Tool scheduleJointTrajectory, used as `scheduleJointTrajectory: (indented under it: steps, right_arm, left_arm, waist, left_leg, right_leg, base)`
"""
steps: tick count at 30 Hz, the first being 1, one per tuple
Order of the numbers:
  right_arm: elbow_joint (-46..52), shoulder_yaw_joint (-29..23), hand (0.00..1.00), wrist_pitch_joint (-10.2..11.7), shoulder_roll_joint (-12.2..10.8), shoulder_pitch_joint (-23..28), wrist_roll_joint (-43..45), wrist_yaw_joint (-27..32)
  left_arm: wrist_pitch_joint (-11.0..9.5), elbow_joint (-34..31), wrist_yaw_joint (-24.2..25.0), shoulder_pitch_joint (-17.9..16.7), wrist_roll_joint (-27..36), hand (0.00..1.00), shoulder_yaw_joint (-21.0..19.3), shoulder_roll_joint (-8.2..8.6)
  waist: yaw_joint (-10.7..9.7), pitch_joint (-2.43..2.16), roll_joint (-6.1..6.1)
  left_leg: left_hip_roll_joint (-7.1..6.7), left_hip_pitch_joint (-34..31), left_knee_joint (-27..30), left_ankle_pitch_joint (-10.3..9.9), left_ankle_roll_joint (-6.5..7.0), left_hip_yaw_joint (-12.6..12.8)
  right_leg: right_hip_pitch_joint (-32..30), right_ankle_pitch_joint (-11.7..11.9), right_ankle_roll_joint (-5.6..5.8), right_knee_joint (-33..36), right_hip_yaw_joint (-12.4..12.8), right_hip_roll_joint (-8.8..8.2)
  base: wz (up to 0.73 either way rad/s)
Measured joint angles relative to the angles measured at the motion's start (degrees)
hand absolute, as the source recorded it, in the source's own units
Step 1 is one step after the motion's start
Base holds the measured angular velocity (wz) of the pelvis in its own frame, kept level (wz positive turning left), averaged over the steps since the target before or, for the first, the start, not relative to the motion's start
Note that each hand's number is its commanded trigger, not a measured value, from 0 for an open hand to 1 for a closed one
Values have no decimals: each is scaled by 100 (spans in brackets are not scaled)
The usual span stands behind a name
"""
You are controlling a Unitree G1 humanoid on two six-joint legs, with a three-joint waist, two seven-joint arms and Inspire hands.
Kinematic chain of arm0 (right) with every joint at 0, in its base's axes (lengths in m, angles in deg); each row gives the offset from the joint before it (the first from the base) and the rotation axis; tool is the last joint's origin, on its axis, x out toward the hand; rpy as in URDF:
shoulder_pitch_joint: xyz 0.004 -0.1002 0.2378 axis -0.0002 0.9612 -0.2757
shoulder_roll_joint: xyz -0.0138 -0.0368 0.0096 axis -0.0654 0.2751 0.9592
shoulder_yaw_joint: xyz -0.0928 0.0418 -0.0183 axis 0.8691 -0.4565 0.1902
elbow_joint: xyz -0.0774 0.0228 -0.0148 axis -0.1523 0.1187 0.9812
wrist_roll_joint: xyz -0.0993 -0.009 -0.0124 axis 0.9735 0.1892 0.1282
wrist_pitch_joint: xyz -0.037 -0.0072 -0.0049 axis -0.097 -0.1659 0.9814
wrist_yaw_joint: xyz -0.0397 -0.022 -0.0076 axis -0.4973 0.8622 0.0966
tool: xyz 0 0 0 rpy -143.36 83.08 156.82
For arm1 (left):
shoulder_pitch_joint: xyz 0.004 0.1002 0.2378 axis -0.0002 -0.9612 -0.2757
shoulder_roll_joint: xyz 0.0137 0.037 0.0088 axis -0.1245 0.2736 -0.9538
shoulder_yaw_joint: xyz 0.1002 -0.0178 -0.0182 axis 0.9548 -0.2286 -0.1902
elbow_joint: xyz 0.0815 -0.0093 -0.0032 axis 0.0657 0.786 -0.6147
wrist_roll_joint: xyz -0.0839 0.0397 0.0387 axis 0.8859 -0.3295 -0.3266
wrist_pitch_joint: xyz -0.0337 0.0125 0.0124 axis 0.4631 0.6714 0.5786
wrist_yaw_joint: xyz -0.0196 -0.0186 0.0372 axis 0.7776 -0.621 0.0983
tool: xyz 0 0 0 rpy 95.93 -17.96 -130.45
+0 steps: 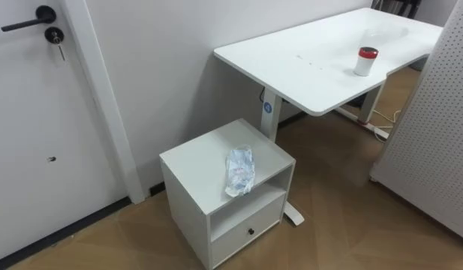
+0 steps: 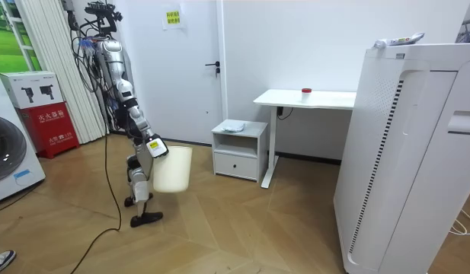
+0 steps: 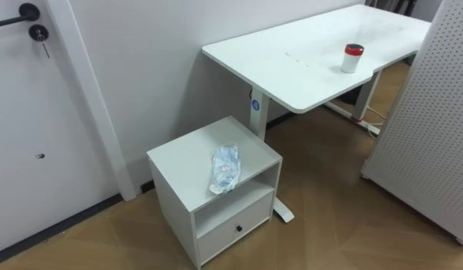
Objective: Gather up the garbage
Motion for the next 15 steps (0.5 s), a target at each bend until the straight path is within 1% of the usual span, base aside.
scheduleJointTrajectory:
  steps: [14, 15]
  right_arm:
    - [-21, -7, 100, 9, -6, 14, -13, -2]
    - [-17, -7, 100, 7, -5, 14, -17, -2]
  left_arm:
    - [-30, 15, -59, -60, 106, 0, -2, 0]
    - [-30, 15, -59, -70, 106, 0, -5, 0]
  waist:
    - [0, 6, 11]
    - [2, 15, 28]
  left_leg:
    - [4, 15, -6, 0, 0, 19]
    - [5, 10, -8, 0, 0, 19]
  right_leg:
    - [-4, 0, 0, 9, 18, 6]
    - [-1, 0, 0, 12, 16, 6]
  base:
    - [0]
    - [0]
